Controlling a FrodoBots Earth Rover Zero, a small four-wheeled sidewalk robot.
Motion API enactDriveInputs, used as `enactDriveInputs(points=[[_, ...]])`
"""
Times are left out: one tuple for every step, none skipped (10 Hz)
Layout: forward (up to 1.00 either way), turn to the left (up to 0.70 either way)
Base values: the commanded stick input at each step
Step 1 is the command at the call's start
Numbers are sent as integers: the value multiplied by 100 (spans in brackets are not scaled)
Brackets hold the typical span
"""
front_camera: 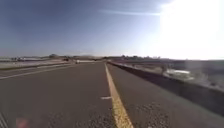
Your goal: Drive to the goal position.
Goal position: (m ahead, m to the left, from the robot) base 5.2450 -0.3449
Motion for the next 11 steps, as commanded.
enactDriveInputs(points=[[70,0],[70,0],[70,0],[70,0],[70,0],[70,0],[70,0],[70,0],[70,0],[70,0],[70,0]])
